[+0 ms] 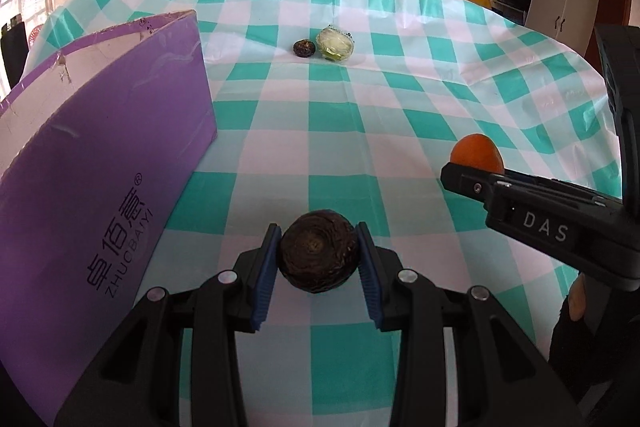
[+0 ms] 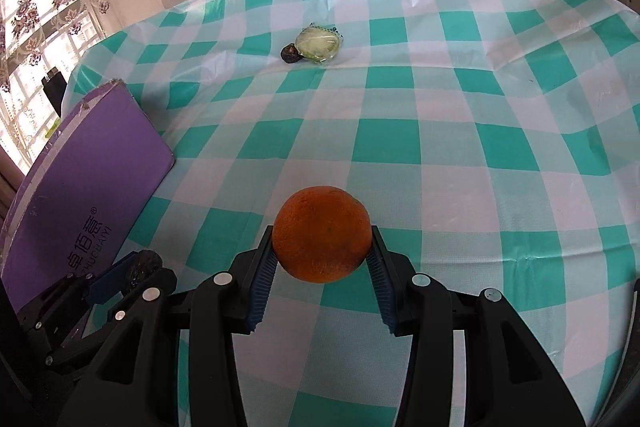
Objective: Organize fruits
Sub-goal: 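Carry the orange and dark fruit over the purple box with both tools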
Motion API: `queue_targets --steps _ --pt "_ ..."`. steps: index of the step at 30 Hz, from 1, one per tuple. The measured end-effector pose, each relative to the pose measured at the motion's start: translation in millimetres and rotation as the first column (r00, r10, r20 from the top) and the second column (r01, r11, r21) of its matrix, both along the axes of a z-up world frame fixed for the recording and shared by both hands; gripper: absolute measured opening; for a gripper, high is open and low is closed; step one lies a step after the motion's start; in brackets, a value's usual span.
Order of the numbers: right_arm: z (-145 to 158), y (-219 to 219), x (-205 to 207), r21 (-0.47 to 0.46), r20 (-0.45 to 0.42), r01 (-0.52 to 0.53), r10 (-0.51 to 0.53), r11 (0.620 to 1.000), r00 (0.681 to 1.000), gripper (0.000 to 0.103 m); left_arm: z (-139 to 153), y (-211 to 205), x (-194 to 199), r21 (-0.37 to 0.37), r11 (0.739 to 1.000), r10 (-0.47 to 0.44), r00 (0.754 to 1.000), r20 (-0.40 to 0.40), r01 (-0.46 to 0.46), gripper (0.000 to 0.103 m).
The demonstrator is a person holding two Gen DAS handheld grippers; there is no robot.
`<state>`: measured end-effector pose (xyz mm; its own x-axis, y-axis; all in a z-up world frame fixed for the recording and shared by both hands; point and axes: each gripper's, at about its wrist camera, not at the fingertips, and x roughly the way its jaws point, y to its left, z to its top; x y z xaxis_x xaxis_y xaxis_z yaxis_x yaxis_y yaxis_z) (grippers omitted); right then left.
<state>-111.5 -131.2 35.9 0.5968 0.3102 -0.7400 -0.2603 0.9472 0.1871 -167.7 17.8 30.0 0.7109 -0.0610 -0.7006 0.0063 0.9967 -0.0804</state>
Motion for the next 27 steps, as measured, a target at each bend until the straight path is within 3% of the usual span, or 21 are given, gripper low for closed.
queue_targets --steps 6,12,19,27 --pt "25 14 -25 -0.004 0.056 -0.033 0.033 0.999 0.998 0.044 27 9 -28 -0.004 1.000 -0.008 0.999 0.033 0.008 0.038" --pt "61 31 -49 0.030 0.204 -0.054 0.047 0.998 0.978 0.044 56 35 -51 0.022 0.997 0.068 0.991 0.111 -0.071 0.038" --pt "91 72 -80 0.034 0.368 -0.182 0.157 0.983 0.916 0.044 87 68 -83 0.088 0.974 0.181 0.949 0.256 -0.210 0.038" --pt "105 135 -92 -0.023 0.400 -0.325 0.306 0.946 0.864 0.045 101 119 -102 0.081 0.941 0.293 0.913 0.284 -0.328 0.038"
